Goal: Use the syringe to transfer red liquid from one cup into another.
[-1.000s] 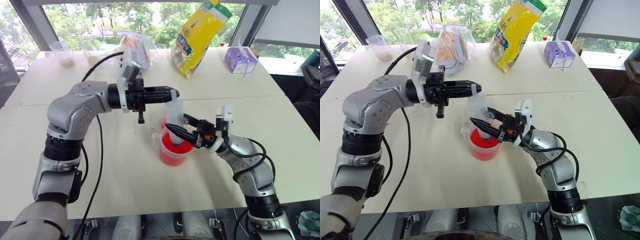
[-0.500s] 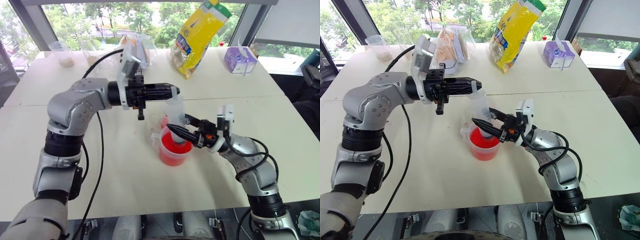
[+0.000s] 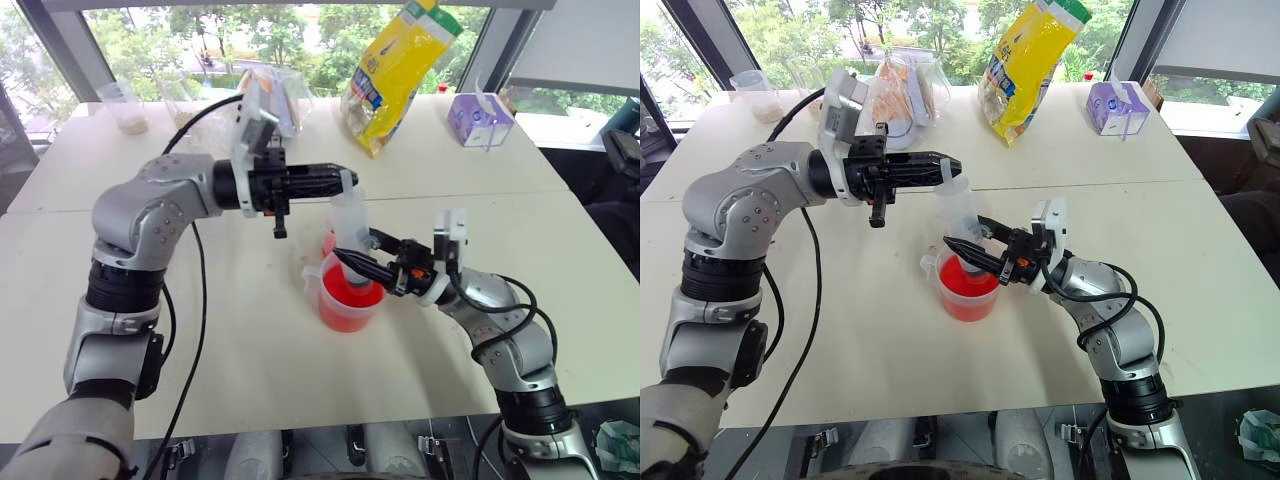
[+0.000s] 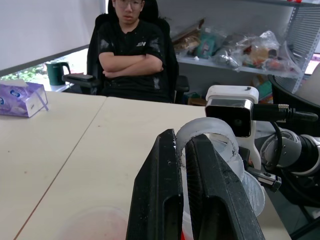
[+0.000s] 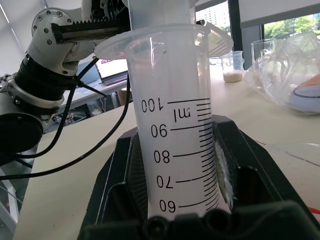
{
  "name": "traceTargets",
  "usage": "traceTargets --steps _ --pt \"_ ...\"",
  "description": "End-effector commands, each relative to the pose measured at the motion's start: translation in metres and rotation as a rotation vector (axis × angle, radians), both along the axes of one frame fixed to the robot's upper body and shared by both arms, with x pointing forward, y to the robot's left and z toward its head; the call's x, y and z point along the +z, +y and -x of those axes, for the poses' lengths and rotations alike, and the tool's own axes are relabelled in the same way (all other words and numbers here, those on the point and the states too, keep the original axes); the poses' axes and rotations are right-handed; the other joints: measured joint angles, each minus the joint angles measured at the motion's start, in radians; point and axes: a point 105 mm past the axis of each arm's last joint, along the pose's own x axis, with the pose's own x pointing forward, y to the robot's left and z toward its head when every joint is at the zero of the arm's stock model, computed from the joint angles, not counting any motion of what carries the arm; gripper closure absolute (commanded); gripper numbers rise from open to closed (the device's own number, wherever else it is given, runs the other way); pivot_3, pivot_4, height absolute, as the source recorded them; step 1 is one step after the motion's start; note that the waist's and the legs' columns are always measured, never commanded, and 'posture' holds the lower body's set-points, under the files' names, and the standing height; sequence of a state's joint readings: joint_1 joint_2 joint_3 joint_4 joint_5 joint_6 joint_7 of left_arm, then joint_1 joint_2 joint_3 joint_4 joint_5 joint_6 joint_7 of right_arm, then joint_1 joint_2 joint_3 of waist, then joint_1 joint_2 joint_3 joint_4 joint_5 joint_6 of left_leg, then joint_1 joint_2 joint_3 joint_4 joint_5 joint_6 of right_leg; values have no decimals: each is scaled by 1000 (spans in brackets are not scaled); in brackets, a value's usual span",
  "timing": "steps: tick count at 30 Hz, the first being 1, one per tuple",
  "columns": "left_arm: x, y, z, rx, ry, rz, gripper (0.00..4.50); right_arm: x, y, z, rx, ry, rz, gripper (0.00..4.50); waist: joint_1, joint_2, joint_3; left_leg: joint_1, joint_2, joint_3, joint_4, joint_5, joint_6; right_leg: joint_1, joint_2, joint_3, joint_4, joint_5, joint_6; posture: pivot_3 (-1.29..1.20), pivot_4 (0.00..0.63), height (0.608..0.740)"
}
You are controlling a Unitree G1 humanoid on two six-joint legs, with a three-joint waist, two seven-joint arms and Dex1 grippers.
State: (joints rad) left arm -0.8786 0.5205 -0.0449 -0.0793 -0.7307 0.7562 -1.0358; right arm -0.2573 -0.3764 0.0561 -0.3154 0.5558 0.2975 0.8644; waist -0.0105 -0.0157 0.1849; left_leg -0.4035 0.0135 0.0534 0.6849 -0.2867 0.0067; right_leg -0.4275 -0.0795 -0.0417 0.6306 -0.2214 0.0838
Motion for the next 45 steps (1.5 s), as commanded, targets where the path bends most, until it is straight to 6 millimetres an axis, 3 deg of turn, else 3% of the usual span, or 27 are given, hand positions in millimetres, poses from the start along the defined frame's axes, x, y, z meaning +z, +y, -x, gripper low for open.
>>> traceTargets --steps 1,26,33,36,43,45 --pt "33 18 -8 97 -116 70 4476 -9 10 12 95 16 43 3082 0 0 0 0 0 0 0 0 0 0 0 0 0 0 0 0 150 740" --pt "38 18 -9 108 -131 78 4476 -10 11 13 107 24 48 3082 0 0 0 0 0 0 0 0 0 0 0 0 0 0 0 0 150 740" --pt "23 15 -4 73 -84 32 4476 11 8 8 83 -44 22 3082 -1 0 0 0 0 0 0 0 0 0 0 0 0 0 0 0 150 740" --pt "14 16 -3 70 -52 10 3441 26 8 7 79 -80 4 3082 -2 0 0 0 0 0 0 0 0 0 0 0 0 0 0 0 150 740" --pt "4 29 -6 120 -45 -31 35 42 7 11 80 -111 -18 3082 0 0 0 -1 0 0 0 0 0 0 0 0 0 0 0 0 150 740" --pt "2 34 -4 126 -45 -43 35 44 5 11 73 -114 -25 3082 0 0 0 -1 0 0 0 0 0 0 0 0 0 0 0 0 150 740"
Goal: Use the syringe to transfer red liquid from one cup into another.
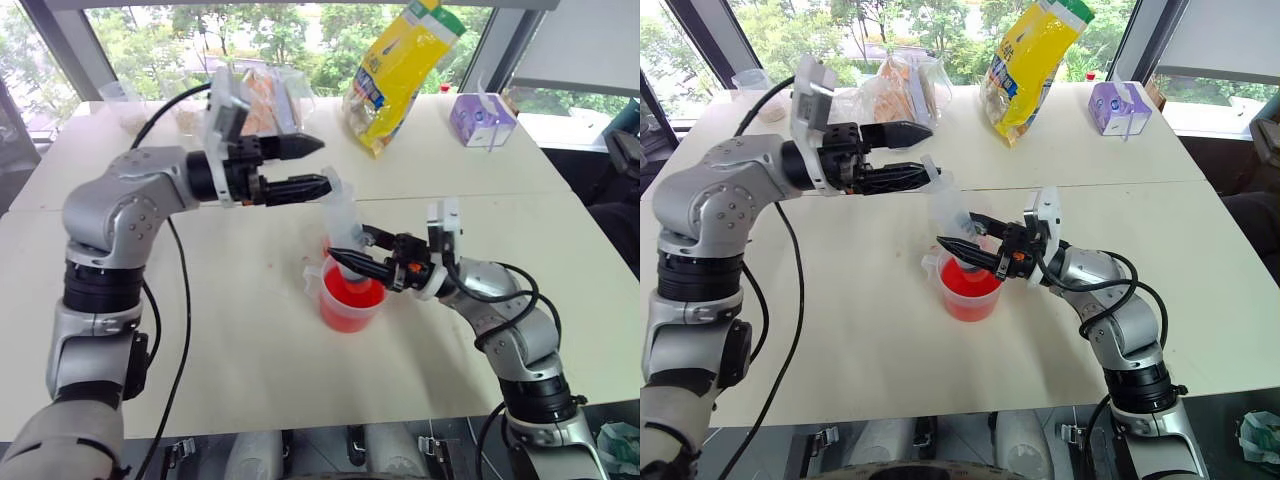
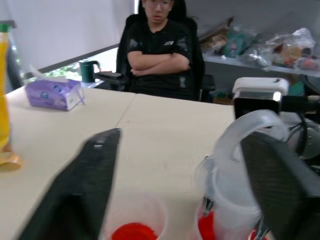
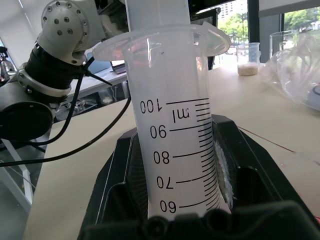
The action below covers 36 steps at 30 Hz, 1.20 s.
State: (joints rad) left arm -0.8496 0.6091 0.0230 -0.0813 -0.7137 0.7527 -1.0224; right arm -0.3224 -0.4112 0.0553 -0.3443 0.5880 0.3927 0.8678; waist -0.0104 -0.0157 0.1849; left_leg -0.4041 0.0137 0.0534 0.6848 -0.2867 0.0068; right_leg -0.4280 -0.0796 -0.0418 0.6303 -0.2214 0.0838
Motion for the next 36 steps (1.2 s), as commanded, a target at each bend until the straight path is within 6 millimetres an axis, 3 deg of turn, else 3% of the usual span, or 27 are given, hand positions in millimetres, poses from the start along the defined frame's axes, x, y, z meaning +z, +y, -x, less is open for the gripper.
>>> traceTargets --steps 1,5,9,14,17,21,25,29,36 --pt "-5 6 6 3 -17 -40 35 34 -1 11 25 -118 -70 3082 0 0 0 0 0 0 0 0 0 0 0 0 0 0 0 0 150 740" --pt "-12 20 9 43 -12 -72 35 41 -5 12 16 -121 -89 3082 0 1 0 0 0 0 0 0 0 0 0 0 0 0 0 0 150 740" --pt "-14 36 10 98 1 -76 35 66 -7 8 6 -168 -127 3082 -1 0 1 0 1 0 0 0 0 0 0 0 0 0 0 0 150 740" --pt "-9 45 10 130 -4 -54 35 104 -10 -11 -10 -230 -198 3082 -1 0 1 0 1 0 0 0 0 -1 0 0 0 0 0 0 150 740" --pt "-7 44 10 135 -16 -42 35 113 -11 -31 -32 -257 -218 3082 0 0 1 0 1 0 0 0 0 -1 0 0 0 0 0 0 150 740" --pt "-2 40 13 123 -24 -25 35 110 -11 -55 -69 -269 -236 3082 -1 0 1 -1 0 1 0 0 0 -1 0 0 0 0 0 0 150 740" --pt "7 32 12 113 -46 10 35 83 -8 -73 -91 -238 -215 3082 -2 0 1 -1 0 1 0 0 0 -1 0 0 0 0 0 0 150 740" --pt "21 20 10 84 -65 68 35 62 -4 -75 -90 -209 -201 3082 -1 0 1 -2 0 1 0 0 0 -1 0 0 0 0 0 0 150 740" --pt "36 -9 14 -24 -65 140 35 49 0 -75 -94 -189 -192 3082 -3 0 1 -2 0 1 0 0 0 -2 0 0 0 0 0 0 150 740"
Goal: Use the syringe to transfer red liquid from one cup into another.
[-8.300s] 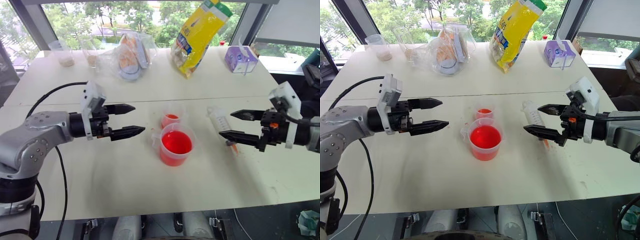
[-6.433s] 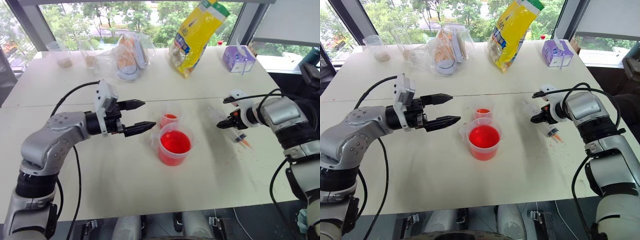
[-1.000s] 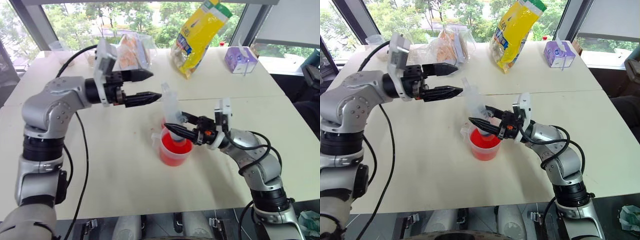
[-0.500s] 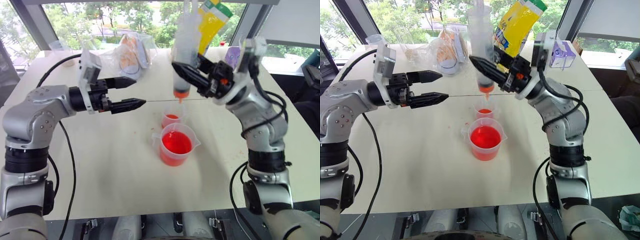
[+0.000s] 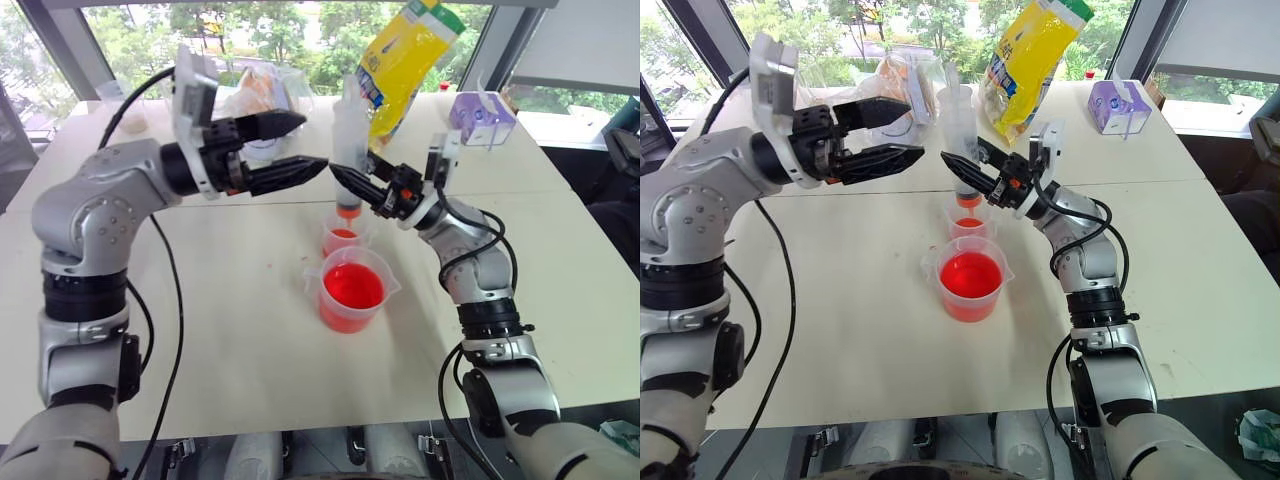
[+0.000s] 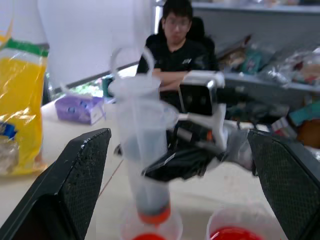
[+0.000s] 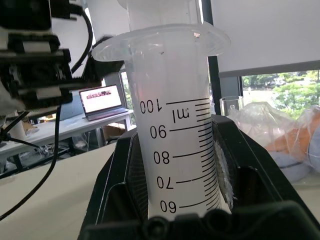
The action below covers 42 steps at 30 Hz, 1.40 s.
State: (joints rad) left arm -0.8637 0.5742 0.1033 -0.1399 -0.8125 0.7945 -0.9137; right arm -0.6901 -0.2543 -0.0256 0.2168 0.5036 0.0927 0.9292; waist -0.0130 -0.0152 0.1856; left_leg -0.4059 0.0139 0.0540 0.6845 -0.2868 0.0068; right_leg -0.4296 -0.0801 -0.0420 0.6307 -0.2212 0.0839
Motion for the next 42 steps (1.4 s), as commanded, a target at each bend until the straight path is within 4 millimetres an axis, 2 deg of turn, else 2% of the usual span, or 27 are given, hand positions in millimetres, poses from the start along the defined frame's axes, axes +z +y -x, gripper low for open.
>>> traceTargets --steps 1,22,26,32,33,42 --pt "12 -13 6 -51 -38 22 35 8 2 4 1 -51 -11 3082 0 0 0 0 0 0 0 0 0 0 0 0 0 0 0 0 150 740" --pt "10 -41 -13 -71 -34 53 35 3 6 5 8 -48 21 3082 0 0 0 0 0 0 0 0 0 0 0 0 0 0 0 0 150 740" --pt "9 -41 -15 -69 -23 58 1137 2 5 4 7 -47 25 3082 -1 0 0 0 0 0 0 0 0 0 0 0 0 0 0 0 150 740" --pt "8 -41 -17 -61 -22 53 4220 4 6 4 8 -55 27 3082 0 0 0 0 0 0 0 0 0 0 0 0 0 0 0 0 150 740" --pt "8 -40 -17 -59 -23 51 4482 5 6 4 8 -57 27 3082 0 0 0 0 0 0 0 0 0 0 0 0 0 0 0 0 150 740" --pt "-3 -40 -17 -65 -16 8 4482 18 2 3 0 -95 23 3082 0 0 0 0 0 0 0 0 0 0 0 0 0 0 0 0 150 740"
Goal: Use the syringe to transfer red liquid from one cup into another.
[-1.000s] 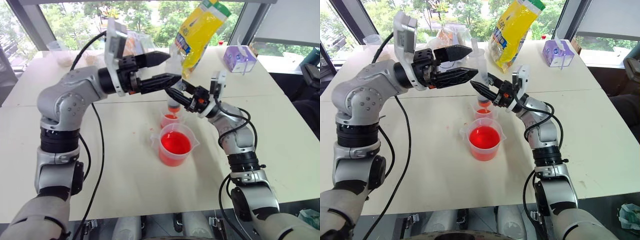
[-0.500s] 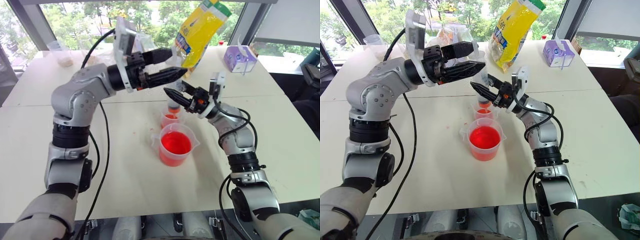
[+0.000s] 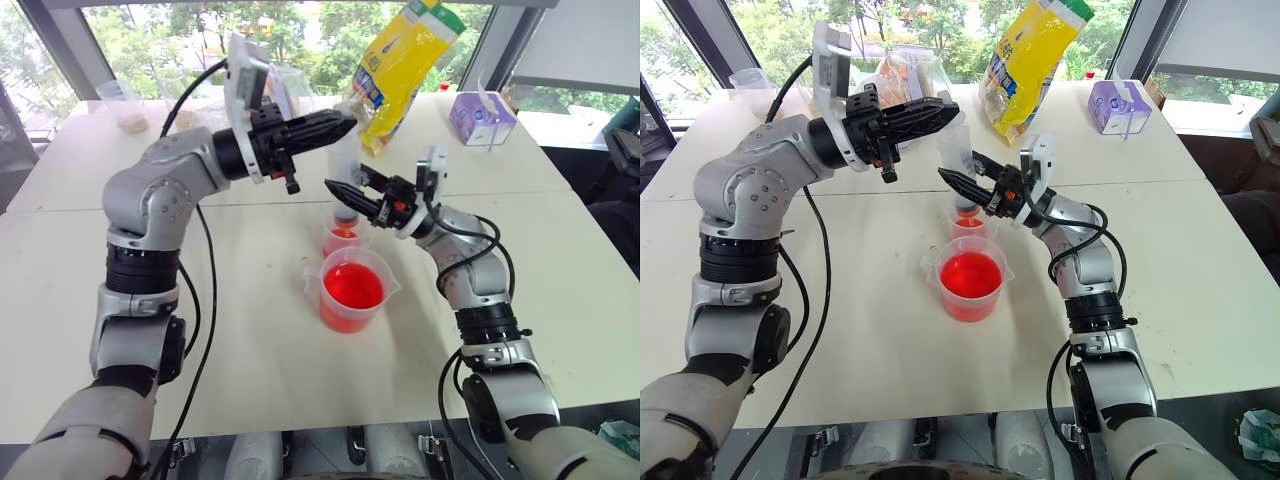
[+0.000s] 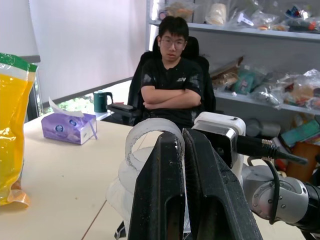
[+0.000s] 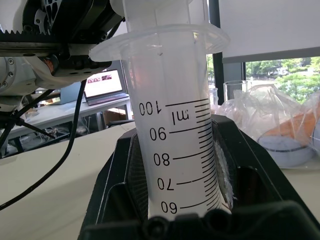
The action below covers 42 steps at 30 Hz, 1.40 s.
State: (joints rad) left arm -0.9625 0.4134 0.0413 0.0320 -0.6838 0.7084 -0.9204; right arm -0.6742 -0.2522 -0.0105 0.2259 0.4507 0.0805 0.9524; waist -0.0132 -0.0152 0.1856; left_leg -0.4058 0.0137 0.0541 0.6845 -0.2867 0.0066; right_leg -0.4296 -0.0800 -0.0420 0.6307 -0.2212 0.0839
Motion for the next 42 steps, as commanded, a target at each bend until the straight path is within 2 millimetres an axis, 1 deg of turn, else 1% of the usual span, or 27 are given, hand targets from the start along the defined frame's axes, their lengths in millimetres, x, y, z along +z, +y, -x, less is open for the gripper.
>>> traceTargets --steps 1,13,22,26,29,32,34,36,37,39,42 --pt "-3 -8 8 -45 -34 -41 4482 32 -1 3 1 -103 -37 3082 0 0 0 0 0 0 0 0 0 0 0 0 0 0 0 0 150 740" --pt "-20 -8 5 -30 -10 -72 4482 55 -2 6 14 -152 -58 3082 0 0 0 0 0 0 0 0 0 0 0 0 0 0 0 0 150 740" --pt "-26 -8 5 -29 2 -90 4482 64 1 10 34 -156 -77 3082 0 0 0 0 0 0 0 0 0 0 0 0 0 0 0 0 150 740" --pt "-23 -7 3 -24 1 -87 4482 63 2 10 36 -152 -73 3082 0 0 0 0 0 0 0 0 0 0 0 0 0 0 0 0 150 740" --pt "-12 -3 -1 -5 4 -55 4482 56 3 8 38 -133 -61 3082 1 0 0 0 0 0 0 0 0 0 0 0 0 0 0 0 150 740" --pt "-5 1 -4 9 5 -33 3541 48 4 7 43 -114 -49 3082 1 0 0 0 0 0 0 0 0 0 0 0 0 0 0 0 150 740" --pt "0 6 -6 27 -10 -20 2589 43 6 8 53 -102 -40 3082 0 0 0 0 0 0 0 0 0 0 0 0 0 0 0 0 150 740" --pt "5 10 -9 47 -26 -13 1542 41 8 10 63 -93 -38 3082 0 0 0 0 0 0 0 0 0 0 0 0 0 0 0 0 150 740" --pt "8 13 -9 55 -35 -12 1111 39 8 11 68 -88 -38 3082 0 0 0 0 0 0 0 0 0 0 0 0 0 0 0 0 150 740" --pt "14 22 -10 81 -57 -6 76 36 9 11 73 -77 -36 3082 0 0 0 0 0 0 0 0 0 0 0 0 0 0 0 0 150 740" --pt "21 35 -9 102 -76 -5 25 33 8 11 72 -66 -36 3082 -7 0 0 0 0 0 0 0 0 0 0 0 0 0 0 0 150 740"
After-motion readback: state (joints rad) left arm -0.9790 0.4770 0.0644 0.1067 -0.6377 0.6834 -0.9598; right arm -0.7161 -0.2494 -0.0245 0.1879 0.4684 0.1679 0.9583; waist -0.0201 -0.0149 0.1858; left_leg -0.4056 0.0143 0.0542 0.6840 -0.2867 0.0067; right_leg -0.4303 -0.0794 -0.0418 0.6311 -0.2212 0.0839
